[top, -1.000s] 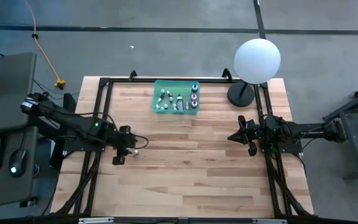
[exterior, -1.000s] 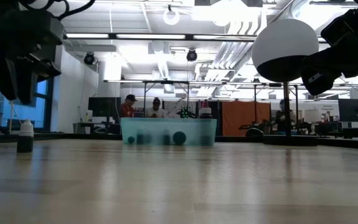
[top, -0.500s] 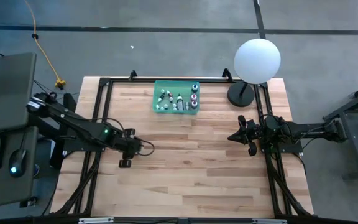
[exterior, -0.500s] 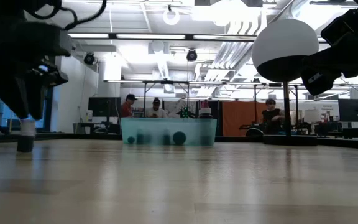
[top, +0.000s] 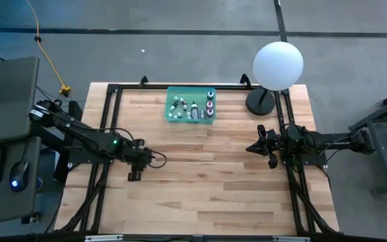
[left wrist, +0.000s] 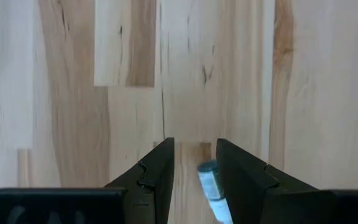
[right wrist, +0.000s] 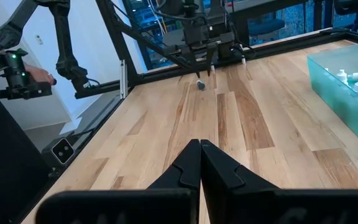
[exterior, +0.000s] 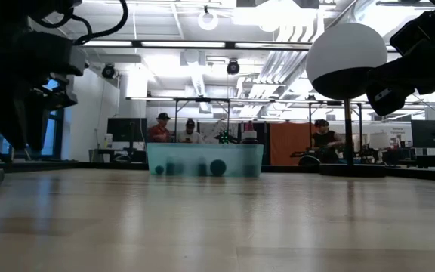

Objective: Pick & Place food coloring
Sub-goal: Put the small green food coloring into the bin

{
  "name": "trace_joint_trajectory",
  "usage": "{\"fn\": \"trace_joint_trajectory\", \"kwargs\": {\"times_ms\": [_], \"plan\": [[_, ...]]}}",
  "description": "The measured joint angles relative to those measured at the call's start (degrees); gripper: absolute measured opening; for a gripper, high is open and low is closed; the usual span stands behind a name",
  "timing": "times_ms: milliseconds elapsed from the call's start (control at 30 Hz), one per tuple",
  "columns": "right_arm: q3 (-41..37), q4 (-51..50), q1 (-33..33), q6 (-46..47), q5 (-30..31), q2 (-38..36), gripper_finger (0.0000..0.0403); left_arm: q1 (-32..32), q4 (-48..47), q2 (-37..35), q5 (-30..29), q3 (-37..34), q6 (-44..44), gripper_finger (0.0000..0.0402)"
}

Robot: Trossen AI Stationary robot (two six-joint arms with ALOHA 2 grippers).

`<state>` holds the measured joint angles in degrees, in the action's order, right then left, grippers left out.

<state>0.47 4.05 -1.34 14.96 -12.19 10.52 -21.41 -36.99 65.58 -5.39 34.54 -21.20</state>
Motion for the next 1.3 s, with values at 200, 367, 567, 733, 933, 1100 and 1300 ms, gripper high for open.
{"fn": "trace_joint_trajectory", "kwargs": {"times_ms": [200,367,567,733,933,1100,1300], "plan": [[0.0,0.0,0.0,0.0,0.0,0.0,0.0000,0.0,-2.9,0.0,0.9,0.0,-5.1,0.0118],[0.0,0.0,0.0,0.0,0.0,0.0,0.0000,0.0,-3.4,0.0,3.6,0.0,-11.8,0.0118],[0.0,0.0,0.0,0.0,0.0,0.0,0.0000,0.0,-5.8,-0.2,3.4,0.0,-16.8,0.0118],[0.0,0.0,0.0,0.0,0.0,0.0,0.0000,-0.1,-7.4,-0.2,3.8,0.0,-17.5,0.0118],[0.0,0.0,0.0,0.0,0.0,0.0,0.0000,-3.6,-8.0,-0.2,4.5,0.0,-22.8,0.0118],[0.0,0.0,0.0,0.0,0.0,0.0,0.0000,-7.6,-7.8,-0.2,1.6,0.0,-25.8,0.0118],[0.0,0.0,0.0,0.0,0.0,0.0,0.0000,-11.1,-7.9,1.0,-1.6,0.0,-27.8,0.0118]]}}
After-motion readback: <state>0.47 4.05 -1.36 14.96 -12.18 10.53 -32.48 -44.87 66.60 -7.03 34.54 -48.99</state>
